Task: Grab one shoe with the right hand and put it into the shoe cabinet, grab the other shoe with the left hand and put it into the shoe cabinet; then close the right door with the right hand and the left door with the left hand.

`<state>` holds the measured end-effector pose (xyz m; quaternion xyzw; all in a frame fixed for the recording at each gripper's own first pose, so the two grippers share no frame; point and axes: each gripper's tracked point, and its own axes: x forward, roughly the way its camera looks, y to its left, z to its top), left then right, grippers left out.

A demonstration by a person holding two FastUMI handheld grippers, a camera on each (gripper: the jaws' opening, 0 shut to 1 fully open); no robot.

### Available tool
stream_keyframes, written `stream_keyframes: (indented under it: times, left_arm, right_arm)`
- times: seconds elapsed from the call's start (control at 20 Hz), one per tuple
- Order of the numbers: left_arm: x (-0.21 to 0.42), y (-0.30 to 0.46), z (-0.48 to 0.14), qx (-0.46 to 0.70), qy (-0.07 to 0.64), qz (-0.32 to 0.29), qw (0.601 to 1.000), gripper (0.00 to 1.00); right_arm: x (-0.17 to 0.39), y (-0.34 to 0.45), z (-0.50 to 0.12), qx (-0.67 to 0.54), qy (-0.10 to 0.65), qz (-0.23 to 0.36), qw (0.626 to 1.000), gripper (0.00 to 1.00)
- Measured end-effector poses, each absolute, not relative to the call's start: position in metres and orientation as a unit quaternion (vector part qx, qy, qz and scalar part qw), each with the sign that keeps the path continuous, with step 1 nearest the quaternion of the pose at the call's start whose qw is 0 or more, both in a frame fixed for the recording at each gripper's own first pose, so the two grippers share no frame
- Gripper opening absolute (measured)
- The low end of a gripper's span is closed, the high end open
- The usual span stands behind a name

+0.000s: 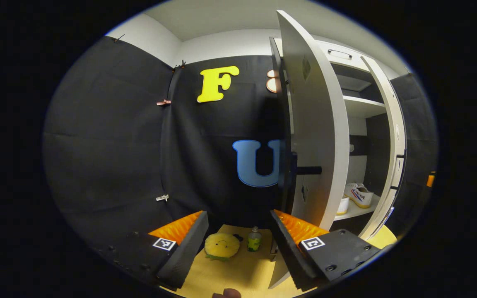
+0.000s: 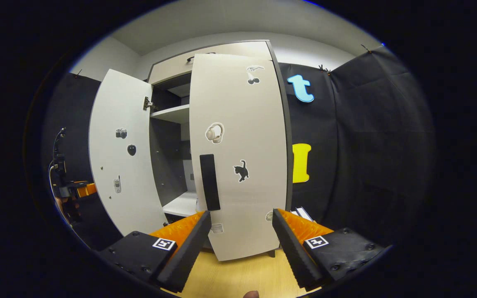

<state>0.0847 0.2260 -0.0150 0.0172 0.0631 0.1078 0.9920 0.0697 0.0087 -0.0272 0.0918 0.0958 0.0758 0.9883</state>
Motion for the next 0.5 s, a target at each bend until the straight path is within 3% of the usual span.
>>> stream_keyframes:
  times: [0.5]
  left_arm:
    - [0.085, 0.199, -0.015, 0.003, 0.068, 0.101, 0.993, 0.92]
  right_arm:
    - [0.068, -0.003, -0.029, 0.086, 0.096, 0.082, 0.988, 0.97]
